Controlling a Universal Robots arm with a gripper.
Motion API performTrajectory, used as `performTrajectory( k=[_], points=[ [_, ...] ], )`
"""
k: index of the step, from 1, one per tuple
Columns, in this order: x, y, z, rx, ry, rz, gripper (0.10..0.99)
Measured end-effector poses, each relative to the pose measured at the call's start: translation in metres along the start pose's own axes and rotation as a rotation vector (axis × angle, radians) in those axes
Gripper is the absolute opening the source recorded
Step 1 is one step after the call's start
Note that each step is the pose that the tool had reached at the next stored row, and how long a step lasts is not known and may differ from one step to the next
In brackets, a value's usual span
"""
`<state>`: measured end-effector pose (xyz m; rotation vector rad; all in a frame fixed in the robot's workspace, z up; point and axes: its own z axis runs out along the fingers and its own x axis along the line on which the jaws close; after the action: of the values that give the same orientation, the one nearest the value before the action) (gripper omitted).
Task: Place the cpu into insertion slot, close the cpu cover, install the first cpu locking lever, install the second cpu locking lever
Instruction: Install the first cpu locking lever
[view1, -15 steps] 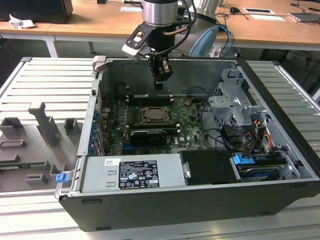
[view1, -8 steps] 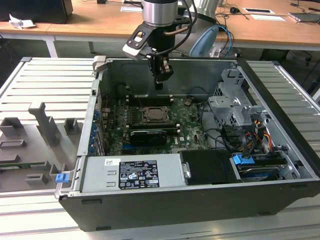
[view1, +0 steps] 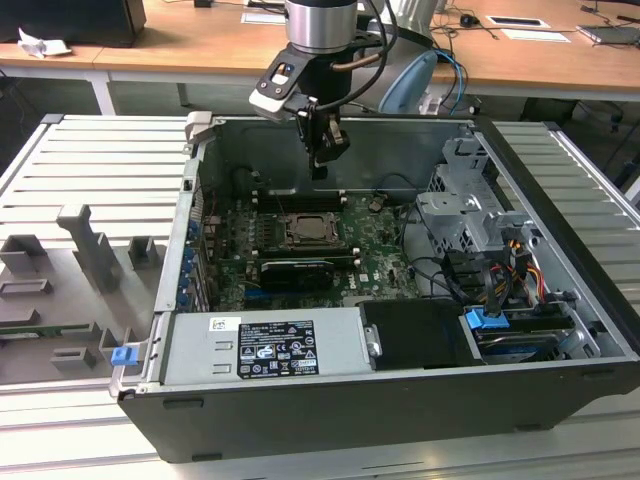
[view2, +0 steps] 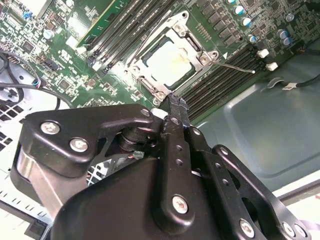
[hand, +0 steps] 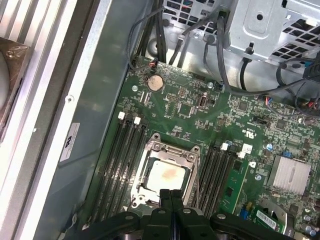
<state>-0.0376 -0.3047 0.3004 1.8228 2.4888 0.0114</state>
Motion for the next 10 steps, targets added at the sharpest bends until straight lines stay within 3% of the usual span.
performTrajectory(
  k=[10],
  points=[
    [-0.0003, 0.0013, 0.0001, -0.001, 0.0012, -0.031, 0.106]
  ],
)
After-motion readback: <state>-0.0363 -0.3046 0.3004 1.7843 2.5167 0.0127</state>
